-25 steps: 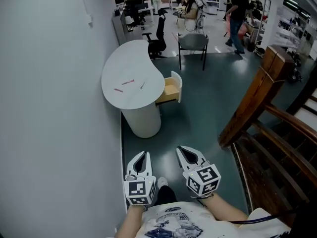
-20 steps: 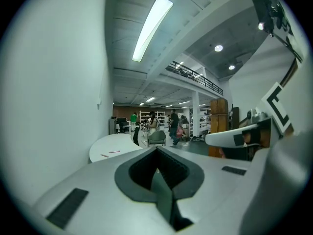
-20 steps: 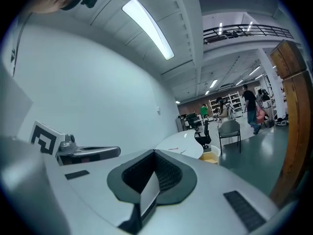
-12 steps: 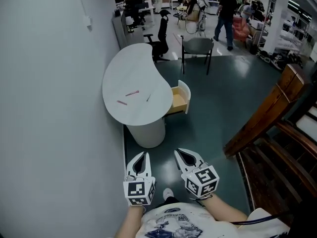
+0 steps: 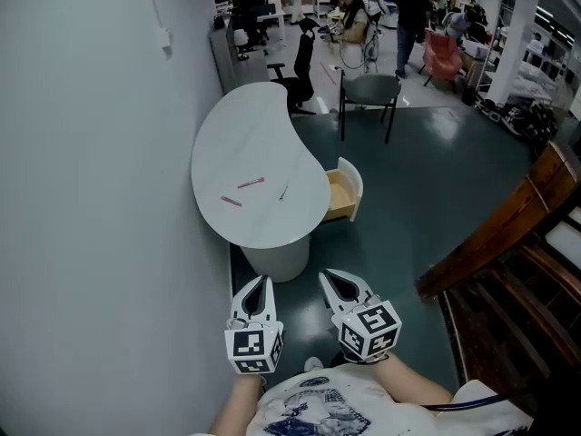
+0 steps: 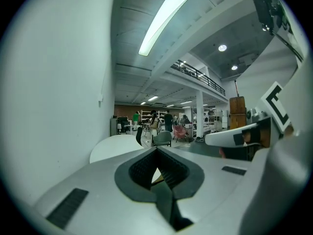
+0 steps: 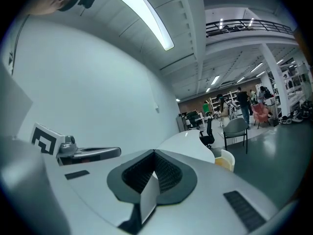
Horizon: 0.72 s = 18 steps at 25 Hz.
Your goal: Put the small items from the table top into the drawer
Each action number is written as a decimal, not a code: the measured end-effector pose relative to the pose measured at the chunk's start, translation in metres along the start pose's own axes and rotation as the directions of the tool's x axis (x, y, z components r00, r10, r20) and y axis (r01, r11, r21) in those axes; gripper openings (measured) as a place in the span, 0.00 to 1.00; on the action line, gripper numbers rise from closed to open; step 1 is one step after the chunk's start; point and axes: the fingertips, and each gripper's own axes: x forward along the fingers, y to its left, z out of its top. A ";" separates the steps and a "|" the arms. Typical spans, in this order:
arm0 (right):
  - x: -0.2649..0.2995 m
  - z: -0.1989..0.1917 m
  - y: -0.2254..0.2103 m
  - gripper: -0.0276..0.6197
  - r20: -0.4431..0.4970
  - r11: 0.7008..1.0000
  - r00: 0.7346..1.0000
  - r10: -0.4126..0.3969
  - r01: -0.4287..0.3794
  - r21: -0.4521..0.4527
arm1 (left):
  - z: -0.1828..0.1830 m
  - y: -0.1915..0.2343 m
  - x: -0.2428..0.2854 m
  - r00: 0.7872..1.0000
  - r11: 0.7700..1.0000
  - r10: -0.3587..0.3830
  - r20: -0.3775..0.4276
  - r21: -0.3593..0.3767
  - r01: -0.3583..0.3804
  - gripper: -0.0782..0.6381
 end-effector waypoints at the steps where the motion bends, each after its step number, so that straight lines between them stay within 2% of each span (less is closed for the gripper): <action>1: 0.005 0.000 -0.002 0.08 -0.005 1.000 1.000 0.001 -0.001 0.001 | -0.001 0.004 0.004 1.000 1.000 0.002 -0.003 -0.005 -0.002 0.14; 8: 0.051 0.003 -0.022 0.07 -0.028 1.000 1.000 -0.003 0.003 0.010 | -0.001 0.033 0.040 1.000 1.000 0.015 -0.010 -0.017 -0.016 0.14; 18: 0.149 0.014 -0.069 0.08 -0.069 0.998 0.995 0.068 -0.067 0.009 | -0.001 0.085 0.126 0.994 0.994 0.099 -0.040 -0.037 -0.101 0.14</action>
